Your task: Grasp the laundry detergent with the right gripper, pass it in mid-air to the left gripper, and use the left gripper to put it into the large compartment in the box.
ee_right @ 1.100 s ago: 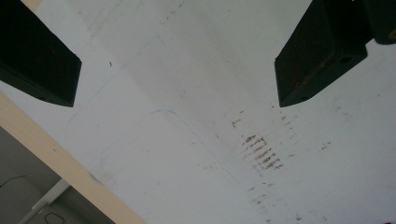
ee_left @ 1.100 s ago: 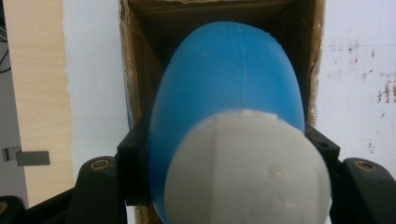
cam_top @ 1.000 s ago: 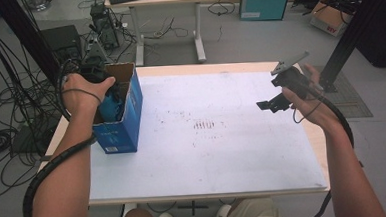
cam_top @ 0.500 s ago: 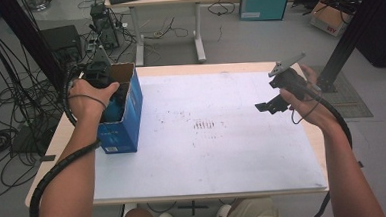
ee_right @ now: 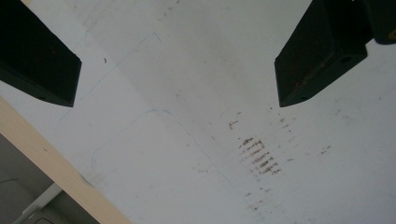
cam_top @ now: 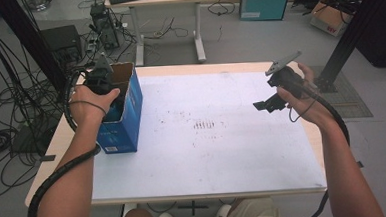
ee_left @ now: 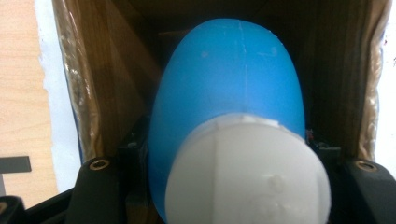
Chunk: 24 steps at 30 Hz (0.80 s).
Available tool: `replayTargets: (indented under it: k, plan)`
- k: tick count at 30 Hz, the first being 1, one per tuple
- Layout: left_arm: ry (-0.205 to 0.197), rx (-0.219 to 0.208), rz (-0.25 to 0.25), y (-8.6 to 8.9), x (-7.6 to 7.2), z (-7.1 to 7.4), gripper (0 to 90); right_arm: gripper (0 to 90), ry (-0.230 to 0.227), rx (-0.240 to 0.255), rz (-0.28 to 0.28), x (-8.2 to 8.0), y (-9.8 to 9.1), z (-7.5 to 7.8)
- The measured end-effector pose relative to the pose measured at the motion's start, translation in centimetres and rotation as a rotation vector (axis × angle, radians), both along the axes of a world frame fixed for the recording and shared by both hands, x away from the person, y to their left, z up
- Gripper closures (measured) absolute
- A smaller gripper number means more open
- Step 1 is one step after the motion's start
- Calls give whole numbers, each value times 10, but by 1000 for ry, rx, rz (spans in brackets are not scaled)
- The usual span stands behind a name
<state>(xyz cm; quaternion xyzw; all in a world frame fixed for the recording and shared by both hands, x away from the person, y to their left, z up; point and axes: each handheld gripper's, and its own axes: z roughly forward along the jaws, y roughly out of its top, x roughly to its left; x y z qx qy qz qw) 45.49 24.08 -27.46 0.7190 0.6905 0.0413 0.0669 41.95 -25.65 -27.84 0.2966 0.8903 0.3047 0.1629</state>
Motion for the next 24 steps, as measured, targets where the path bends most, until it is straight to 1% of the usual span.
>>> replayTargets:
  k: [5, 9, 12, 16, 17, 18, 19, 20, 21, 24]
  plan:
    - [2, 0, -6, 0, -1, 0, 367, 2, 3, -13, 0, 2, 3, 1]
    - [1, 6, -11, -2, -1, -1, 367, 2, -2, -12, 7, 2, 7, 1]
    - [4, 6, -13, -1, 0, 0, 367, 2, -7, -18, 19, 3, 6, 1]
    - [6, 5, -11, -1, 1, -1, 366, 2, -9, -14, 5, 2, 5, 4]
    - [6, 6, -10, -2, 1, -1, 366, 2, -9, -17, 5, 2, 5, 4]
    - [7, 6, -9, -2, 1, -1, 366, 2, -16, -20, 17, 3, 4, 4]
    - [8, 7, -9, -2, 1, -1, 366, 2, -12, -21, 6, 2, 3, 4]
    - [10, 8, -10, -2, 2, -1, 366, 2, -13, -22, 9, 3, 3, 5]
    - [11, 9, -11, -2, 2, -1, 365, 2, -12, -18, 0, 2, 2, 5]
    - [15, 7, -7, -2, 3, -1, 365, 2, -16, -23, 4, 4, 1, 5]
